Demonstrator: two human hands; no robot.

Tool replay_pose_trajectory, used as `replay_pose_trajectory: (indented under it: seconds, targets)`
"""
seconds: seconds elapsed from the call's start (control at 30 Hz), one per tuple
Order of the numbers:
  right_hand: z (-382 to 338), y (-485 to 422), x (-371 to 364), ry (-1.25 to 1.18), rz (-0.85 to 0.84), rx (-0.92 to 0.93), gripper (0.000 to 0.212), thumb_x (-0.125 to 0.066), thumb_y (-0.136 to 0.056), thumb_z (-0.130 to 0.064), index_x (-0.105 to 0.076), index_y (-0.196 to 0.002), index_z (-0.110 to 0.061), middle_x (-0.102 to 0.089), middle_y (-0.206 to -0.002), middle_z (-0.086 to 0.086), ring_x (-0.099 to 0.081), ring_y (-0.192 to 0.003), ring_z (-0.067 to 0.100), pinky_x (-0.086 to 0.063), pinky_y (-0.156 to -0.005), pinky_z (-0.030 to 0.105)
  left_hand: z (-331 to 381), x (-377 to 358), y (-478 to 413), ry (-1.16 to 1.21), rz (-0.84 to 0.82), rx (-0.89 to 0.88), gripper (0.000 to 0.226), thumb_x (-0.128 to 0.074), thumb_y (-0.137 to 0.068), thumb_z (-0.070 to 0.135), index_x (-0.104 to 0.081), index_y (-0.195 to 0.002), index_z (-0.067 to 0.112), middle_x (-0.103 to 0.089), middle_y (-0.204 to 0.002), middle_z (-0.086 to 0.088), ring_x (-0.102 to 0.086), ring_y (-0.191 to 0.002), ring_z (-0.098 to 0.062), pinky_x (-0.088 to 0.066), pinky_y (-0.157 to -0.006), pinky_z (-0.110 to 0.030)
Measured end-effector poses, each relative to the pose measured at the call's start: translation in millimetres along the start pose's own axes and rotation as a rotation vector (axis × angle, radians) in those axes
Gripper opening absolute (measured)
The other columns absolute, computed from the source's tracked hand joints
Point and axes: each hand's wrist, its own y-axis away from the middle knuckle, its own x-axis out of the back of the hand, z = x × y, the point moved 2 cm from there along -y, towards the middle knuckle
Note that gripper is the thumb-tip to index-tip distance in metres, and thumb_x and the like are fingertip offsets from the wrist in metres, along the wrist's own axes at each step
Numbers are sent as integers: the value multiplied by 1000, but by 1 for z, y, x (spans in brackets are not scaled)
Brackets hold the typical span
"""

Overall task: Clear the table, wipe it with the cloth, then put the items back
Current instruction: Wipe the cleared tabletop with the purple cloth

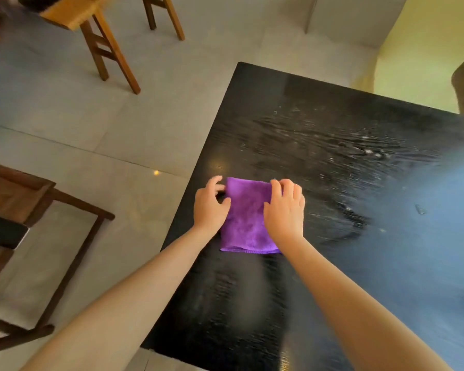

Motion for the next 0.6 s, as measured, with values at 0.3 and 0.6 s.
replay_pose_trajectory:
  seconds: [0.3,0.6]
  targets:
    - [-8,7,-62,94,-216,441,76,-33,-83,-68,-27,-147,-29,-24,-157,4,-18,-146,31,-14,-117,52,-53,0,-50,-813,11,-335,52,-22,-101,37,-20,-150,22,-16,-160,-3,-9,-149,-22,-1,-119,-41]
    - [-2,19,-66,77,-155,424,76,-33,-83,-71,-26,-147,-31,-23,-157,3,-17,-146,30,-12,-117,53,-52,-1,-49,-847,8,-345,63,-4,-94,42,-21,-150,19,-17,-159,-7,-11,-148,-22,-7,-121,-38]
